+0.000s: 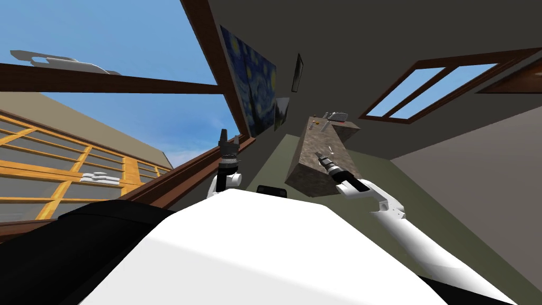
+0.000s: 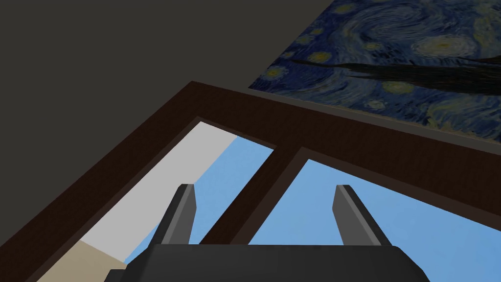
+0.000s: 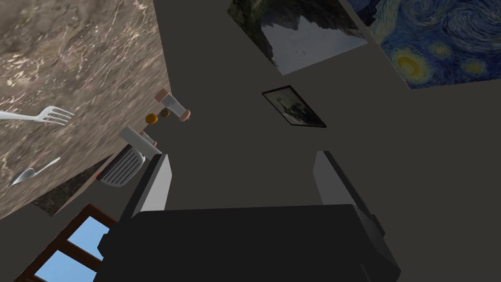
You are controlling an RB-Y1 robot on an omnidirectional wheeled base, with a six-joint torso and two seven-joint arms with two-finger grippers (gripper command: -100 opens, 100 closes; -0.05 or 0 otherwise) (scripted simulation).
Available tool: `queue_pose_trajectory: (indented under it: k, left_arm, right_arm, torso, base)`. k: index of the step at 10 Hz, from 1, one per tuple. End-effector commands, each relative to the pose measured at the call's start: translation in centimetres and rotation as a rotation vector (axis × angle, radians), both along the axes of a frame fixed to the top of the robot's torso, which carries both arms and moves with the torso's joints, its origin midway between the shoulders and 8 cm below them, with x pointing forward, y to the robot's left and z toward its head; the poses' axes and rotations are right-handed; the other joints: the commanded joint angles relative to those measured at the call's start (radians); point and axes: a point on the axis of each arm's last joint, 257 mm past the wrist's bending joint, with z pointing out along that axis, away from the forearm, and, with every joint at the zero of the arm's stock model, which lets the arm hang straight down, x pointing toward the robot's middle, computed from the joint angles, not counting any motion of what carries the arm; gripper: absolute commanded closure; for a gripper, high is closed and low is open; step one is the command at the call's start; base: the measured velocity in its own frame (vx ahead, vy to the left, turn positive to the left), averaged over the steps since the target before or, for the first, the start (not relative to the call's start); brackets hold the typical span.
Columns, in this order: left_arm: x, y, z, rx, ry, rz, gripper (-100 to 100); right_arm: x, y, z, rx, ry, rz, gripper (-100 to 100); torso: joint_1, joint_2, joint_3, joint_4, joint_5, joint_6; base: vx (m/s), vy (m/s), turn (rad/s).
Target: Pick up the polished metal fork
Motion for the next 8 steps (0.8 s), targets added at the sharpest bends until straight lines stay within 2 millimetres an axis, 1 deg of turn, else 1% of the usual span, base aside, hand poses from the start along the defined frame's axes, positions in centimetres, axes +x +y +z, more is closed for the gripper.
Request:
queue_pose_trajectory:
  k: [1, 2, 3, 4, 5, 6, 7, 8]
  left_arm:
    - [0.0, 0.0, 0.0, 0.000, 0.000, 0.000, 0]
    - [0.0, 0.0, 0.0, 0.000, 0.000, 0.000, 0]
    - [0.0, 0.0, 0.0, 0.000, 0.000, 0.000, 0]
    - [0.0, 0.0, 0.0, 0.000, 0.000, 0.000, 0]
    - [0.0, 0.0, 0.0, 0.000, 0.000, 0.000, 0]
    - [0.0, 0.0, 0.0, 0.000, 0.000, 0.000, 0]
    - [0.0, 0.0, 0.0, 0.000, 0.000, 0.000, 0]
    - [0.0, 0.0, 0.0, 0.000, 0.000, 0.000, 0]
  right_arm:
    - [0.2, -0.5, -0.1, -0.027, 0.011, 0.003, -100]
    - [0.0, -1.8, -1.5, -0.057, 0.068, -0.013, -100]
    - [0.1, -2.1, -1.2, -0.079, 0.070, -0.008, -100]
    - [-0.2, -3.4, -2.6, -0.106, 0.127, -0.025, -100]
    - [-0.2, -3.8, -2.2, -0.128, 0.129, -0.020, -100]
    - [-0.6, -5.0, -3.7, -0.147, 0.187, -0.039, -100]
    - [-0.6, -5.5, -3.3, -0.175, 0.189, -0.034, -100]
    - [-1.2, -6.8, -4.7, -0.193, 0.248, -0.054, -100]
  torso:
    - [0.000, 0.000, 0.000, 0.000, 0.000, 0.000]
    - [-0.001, 0.001, 0.001, 0.000, 0.000, 0.000]
    - [-0.001, 0.001, 0.000, 0.000, 0.000, -0.001]
    - [-0.001, 0.001, 0.000, 0.000, 0.000, 0.000]
    - [0.000, -0.001, 0.000, 0.000, 0.000, 0.000]
    - [-0.001, -0.001, 0.000, 0.000, 0.000, 0.000]
    - [-0.001, -0.001, -0.001, 0.000, 0.000, 0.000]
    - [-0.002, -0.001, -0.001, 0.000, -0.001, 0.000]
  base:
    - [0.013, 0.017, 0.006]
    - [0.015, 0.035, 0.158]
    - [0.026, 0.031, 0.088]
    - [0.049, 0.042, 0.139]
    - [0.042, 0.030, 0.076]
    - [0.054, 0.026, 0.135]
    - [0.044, 0.015, 0.077]
    - [0.048, 0.016, 0.146]
